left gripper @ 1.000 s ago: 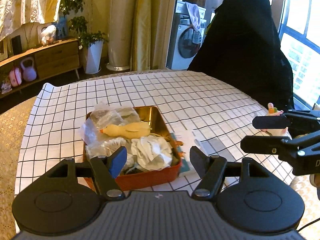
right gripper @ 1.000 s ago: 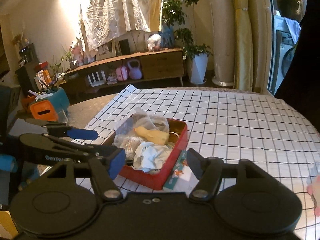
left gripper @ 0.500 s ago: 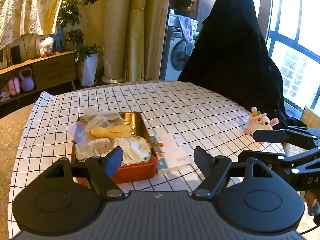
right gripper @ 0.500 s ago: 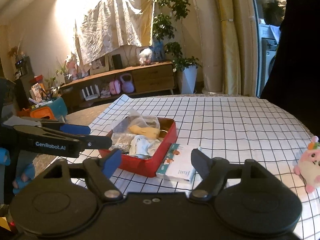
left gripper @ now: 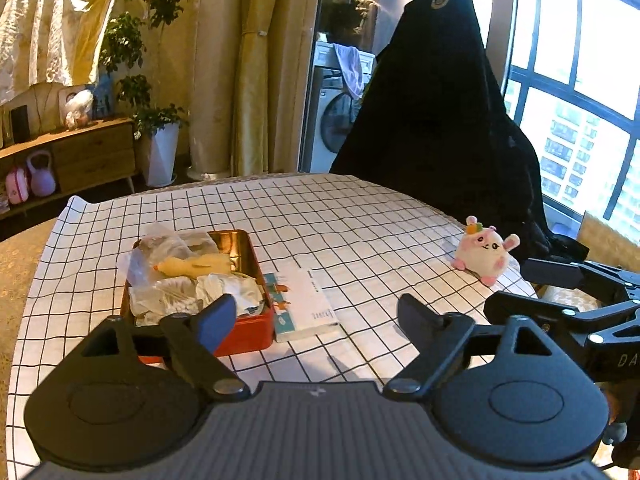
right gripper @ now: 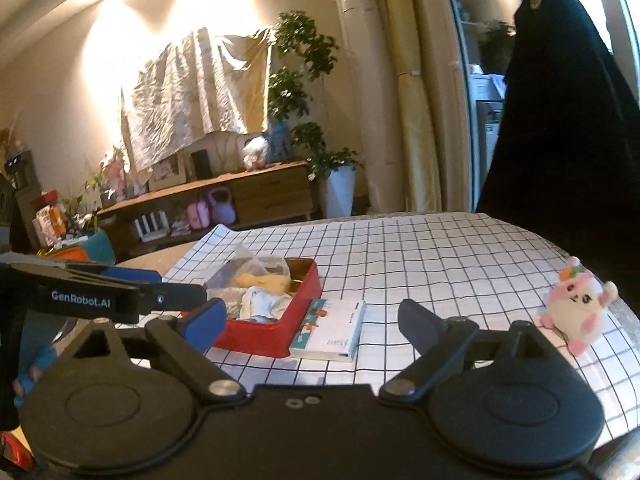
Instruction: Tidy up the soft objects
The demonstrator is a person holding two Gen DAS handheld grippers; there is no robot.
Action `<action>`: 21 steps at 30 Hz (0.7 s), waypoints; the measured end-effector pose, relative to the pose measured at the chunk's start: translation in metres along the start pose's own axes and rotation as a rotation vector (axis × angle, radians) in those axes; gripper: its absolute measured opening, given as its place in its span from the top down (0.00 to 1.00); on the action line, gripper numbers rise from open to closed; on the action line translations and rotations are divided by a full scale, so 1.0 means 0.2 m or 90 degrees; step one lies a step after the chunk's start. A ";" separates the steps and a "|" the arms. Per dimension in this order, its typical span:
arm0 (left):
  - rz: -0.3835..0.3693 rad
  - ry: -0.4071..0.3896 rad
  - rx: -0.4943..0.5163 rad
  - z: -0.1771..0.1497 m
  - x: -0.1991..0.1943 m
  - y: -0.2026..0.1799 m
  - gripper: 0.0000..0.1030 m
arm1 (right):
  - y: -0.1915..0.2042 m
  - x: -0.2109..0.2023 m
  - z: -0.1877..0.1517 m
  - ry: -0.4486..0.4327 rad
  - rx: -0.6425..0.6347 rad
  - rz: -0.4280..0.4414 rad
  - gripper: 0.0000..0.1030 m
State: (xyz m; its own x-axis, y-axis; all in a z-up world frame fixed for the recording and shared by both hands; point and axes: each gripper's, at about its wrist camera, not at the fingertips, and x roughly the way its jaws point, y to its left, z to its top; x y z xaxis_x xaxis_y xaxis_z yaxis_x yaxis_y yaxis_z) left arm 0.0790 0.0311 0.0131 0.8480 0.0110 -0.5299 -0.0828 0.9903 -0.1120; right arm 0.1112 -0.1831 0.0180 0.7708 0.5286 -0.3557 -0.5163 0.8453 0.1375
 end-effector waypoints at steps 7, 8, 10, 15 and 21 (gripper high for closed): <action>-0.001 -0.008 0.005 -0.03 -0.04 -0.06 0.05 | 0.03 -0.09 -0.06 -0.041 -0.006 -0.073 0.00; -0.001 -0.009 0.007 -0.04 -0.05 -0.07 0.03 | 0.04 -0.10 -0.07 -0.047 -0.008 -0.084 0.00; -0.007 -0.011 0.007 -0.05 -0.05 -0.08 0.01 | 0.05 -0.10 -0.09 -0.050 -0.015 -0.102 0.00; -0.005 -0.014 0.026 -0.06 -0.07 -0.12 0.00 | 0.06 -0.12 -0.12 -0.066 0.010 -0.134 0.00; 0.002 -0.020 0.037 -0.07 -0.08 -0.14 0.00 | 0.05 -0.14 -0.15 -0.077 0.035 -0.160 0.00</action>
State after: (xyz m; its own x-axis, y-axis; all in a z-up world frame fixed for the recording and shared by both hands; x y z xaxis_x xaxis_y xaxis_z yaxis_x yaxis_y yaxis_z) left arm 0.0608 0.0009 0.0128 0.8642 0.0174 -0.5028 -0.0553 0.9966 -0.0605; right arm 0.0743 -0.1918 0.0011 0.9126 0.3043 -0.2732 -0.2847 0.9523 0.1100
